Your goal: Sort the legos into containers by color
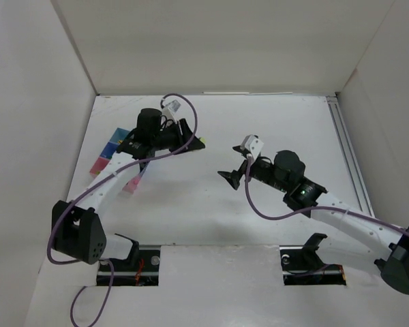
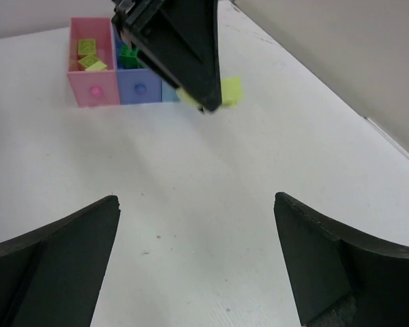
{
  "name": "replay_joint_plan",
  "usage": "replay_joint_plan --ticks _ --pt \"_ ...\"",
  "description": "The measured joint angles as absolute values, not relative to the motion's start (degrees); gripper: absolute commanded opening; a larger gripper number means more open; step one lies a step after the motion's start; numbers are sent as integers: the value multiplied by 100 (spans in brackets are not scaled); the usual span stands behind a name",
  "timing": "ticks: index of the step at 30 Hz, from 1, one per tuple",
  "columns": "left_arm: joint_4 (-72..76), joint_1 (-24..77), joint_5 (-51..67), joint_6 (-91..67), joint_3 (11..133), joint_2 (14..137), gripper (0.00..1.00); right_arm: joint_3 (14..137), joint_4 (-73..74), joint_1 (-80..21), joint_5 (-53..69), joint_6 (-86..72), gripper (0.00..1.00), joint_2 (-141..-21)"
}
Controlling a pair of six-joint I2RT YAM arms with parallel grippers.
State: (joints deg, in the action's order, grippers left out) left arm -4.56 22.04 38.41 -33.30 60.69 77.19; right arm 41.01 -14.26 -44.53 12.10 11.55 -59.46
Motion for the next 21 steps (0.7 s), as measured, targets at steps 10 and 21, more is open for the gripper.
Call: replay_joint_plan --ticks 10,21 --pt "-2836 294 -270 -4182 6427 7706 5 3861 -528 -4453 -235 434 99 -5896" --pt "-3647 -958 -1850 -5074 6010 7279 24 3876 -123 -4421 -816 224 99 -6093"
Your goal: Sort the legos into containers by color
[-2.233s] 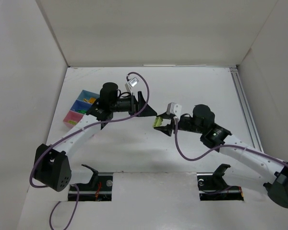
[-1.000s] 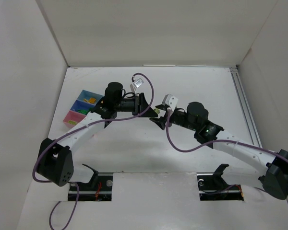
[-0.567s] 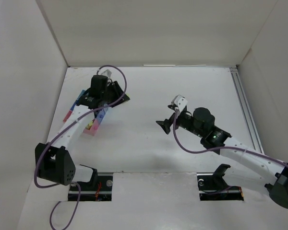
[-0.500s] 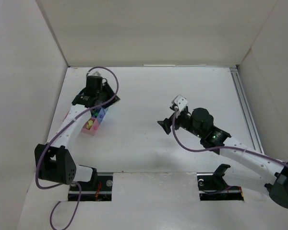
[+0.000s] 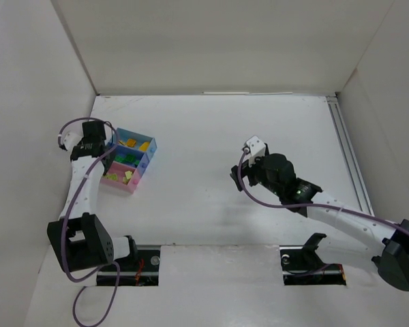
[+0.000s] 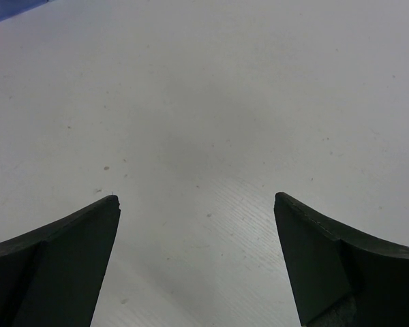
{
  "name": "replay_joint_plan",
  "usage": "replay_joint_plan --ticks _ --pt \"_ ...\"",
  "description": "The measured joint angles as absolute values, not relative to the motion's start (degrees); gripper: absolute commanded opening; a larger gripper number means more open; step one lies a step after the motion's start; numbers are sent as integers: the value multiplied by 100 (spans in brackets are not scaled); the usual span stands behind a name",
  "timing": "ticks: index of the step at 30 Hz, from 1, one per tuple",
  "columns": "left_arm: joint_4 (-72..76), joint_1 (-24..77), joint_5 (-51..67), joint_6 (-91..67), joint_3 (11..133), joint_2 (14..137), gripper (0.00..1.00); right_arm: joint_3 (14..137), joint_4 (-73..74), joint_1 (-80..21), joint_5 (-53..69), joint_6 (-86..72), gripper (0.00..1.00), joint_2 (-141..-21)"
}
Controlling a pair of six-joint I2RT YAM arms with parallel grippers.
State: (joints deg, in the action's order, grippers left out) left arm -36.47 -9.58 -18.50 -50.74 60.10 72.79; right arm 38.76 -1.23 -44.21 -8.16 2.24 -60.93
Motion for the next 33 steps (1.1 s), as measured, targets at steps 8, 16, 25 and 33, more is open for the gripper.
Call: replay_joint_plan --ticks 8,16,25,33 --pt "-3704 -1240 -1931 -5203 6007 7404 59 3885 -36 -4421 -821 200 99 -6149" --pt "-3555 -1238 -1763 -5087 5996 7378 78 3885 -36 -4390 -867 148 99 -6149" --pt "-3334 -1098 -1229 -4648 5920 6504 100 3881 -34 -4195 -917 -123 99 -6014" --pt "-3083 899 -1396 -4541 5975 6390 100 3826 -25 -3833 -816 -635 99 -5824"
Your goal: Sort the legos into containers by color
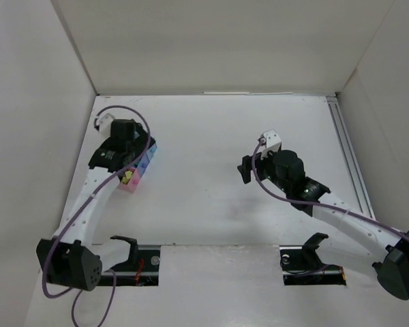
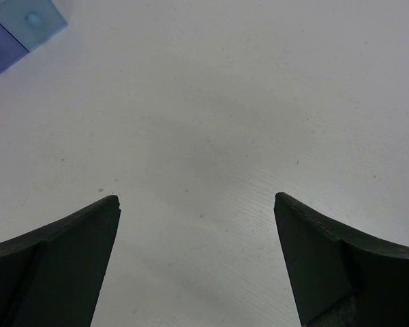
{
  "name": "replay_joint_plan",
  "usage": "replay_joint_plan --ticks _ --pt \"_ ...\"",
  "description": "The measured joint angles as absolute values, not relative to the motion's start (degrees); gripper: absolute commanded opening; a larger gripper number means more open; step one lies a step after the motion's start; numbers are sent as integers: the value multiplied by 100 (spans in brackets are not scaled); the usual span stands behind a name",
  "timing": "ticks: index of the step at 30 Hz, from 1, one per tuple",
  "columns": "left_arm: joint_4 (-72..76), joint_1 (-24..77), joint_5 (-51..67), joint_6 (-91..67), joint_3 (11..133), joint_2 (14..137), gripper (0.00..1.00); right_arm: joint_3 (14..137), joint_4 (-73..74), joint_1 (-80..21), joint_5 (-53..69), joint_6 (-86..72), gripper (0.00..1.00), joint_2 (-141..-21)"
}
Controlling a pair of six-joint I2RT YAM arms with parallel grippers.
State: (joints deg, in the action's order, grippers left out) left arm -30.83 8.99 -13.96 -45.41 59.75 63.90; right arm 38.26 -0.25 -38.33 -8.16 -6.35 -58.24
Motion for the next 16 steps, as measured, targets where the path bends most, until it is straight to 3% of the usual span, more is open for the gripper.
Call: replay_joint_plan --ticks 6,10,16 --pt "-3382 2823 -2069 -4628 6960 7944 100 3575 10 -3778 -770 -939 99 -5408" --pt "-3417 3103 -2237 -4663 7301 8538 100 3420 110 -3734 -784 -1057 99 -5048" --pt "-3232 3114 -2102 -4600 7260 8337 100 3393 292 -3638 -937 -1103 99 -4801"
